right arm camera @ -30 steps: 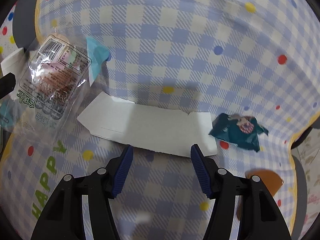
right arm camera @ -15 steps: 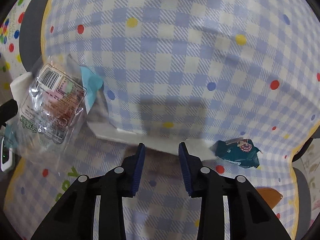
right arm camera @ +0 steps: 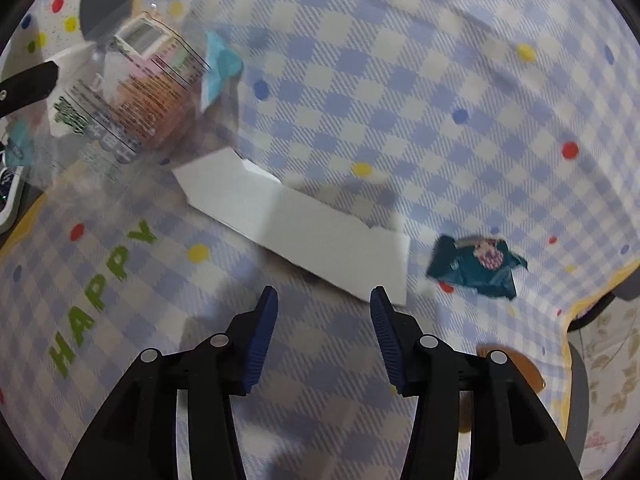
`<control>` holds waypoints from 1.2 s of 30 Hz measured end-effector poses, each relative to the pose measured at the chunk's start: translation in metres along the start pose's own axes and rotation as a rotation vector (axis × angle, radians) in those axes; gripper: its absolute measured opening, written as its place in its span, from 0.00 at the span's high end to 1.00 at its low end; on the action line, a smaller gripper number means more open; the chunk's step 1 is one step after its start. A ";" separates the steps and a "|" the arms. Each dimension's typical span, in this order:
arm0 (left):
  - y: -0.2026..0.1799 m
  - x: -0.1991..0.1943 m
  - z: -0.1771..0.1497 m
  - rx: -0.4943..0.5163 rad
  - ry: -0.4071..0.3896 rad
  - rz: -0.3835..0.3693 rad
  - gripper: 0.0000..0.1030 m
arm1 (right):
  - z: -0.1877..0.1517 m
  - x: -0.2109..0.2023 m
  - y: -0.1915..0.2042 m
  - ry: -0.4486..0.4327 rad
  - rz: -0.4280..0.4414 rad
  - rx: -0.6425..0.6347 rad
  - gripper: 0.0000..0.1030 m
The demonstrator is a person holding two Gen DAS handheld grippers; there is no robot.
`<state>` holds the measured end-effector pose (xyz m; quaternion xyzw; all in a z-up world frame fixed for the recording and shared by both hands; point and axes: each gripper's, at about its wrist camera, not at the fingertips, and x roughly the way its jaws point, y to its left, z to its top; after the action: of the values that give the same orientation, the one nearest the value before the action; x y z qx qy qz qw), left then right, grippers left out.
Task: Collect trash
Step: 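Grasp the white card strip with the right gripper, then carry the wrapper and white card to the bin and open both grippers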
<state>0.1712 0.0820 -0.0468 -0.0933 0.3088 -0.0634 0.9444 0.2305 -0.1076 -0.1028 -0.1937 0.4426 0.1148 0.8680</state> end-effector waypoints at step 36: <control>-0.100 -0.113 -0.037 0.177 -0.062 -0.225 1.00 | -0.158 -0.295 -0.036 -0.469 0.038 0.521 0.99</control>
<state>0.0519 -0.0008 0.0099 -0.0455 0.2601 -0.1928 0.9450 -0.0422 -0.2177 0.0615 0.0740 0.2491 0.0555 0.9641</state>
